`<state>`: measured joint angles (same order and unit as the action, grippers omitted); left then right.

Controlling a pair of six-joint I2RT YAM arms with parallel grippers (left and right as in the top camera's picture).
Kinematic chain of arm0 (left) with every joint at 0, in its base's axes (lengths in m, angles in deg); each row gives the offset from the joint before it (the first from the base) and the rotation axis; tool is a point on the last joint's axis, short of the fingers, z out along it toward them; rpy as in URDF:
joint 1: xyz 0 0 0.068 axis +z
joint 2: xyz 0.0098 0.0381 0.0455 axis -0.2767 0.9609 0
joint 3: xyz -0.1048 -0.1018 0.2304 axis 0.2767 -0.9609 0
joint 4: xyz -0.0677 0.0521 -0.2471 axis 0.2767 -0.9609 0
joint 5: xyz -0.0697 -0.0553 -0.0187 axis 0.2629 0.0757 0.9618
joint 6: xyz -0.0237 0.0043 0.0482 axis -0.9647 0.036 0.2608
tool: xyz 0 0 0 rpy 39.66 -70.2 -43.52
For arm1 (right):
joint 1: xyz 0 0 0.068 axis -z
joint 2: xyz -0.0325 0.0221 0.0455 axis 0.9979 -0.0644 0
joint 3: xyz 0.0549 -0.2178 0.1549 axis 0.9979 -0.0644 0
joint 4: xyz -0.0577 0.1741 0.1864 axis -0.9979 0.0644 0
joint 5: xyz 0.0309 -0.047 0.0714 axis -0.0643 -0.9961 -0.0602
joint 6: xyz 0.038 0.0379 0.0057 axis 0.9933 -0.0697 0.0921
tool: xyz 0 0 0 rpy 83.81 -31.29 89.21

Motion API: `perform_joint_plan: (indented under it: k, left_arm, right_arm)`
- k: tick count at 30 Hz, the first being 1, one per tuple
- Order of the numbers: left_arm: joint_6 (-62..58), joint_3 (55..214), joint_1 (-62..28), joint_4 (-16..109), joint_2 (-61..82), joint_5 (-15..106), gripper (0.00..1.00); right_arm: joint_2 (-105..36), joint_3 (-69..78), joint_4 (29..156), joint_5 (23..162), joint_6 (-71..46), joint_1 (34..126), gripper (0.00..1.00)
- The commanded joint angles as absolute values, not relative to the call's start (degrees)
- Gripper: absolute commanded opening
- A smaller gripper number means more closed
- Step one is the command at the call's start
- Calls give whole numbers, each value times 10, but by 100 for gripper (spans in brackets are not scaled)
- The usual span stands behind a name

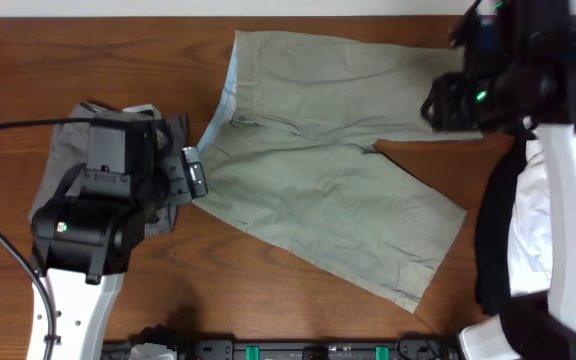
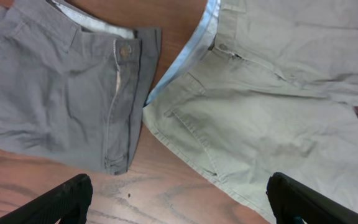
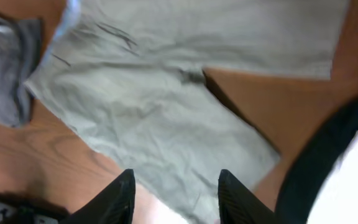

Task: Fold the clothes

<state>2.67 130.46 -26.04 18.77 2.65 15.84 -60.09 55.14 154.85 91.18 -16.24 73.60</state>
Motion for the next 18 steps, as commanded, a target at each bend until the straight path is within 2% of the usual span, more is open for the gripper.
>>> perform_joint_plan:
  k: [1,5,11,14,18]
  left_arm:
    - [28,1312,-260,180,28,154,92]
    - [28,1312,-260,178,37,154,92]
    - [28,1312,-260,177,62,154,93]
    - [28,1312,-260,177,79,154,93]
    - [28,1312,-260,178,100,154,93]
  right_arm:
    - [-576,474,1543,812,-52,692,37]
    - [-573,328,1492,812,-10,665,31]
    - [-573,84,1345,873,-8,658,30]
    - [-573,-21,1286,912,-7,663,26]
    - [-573,-107,1248,909,34,677,7]
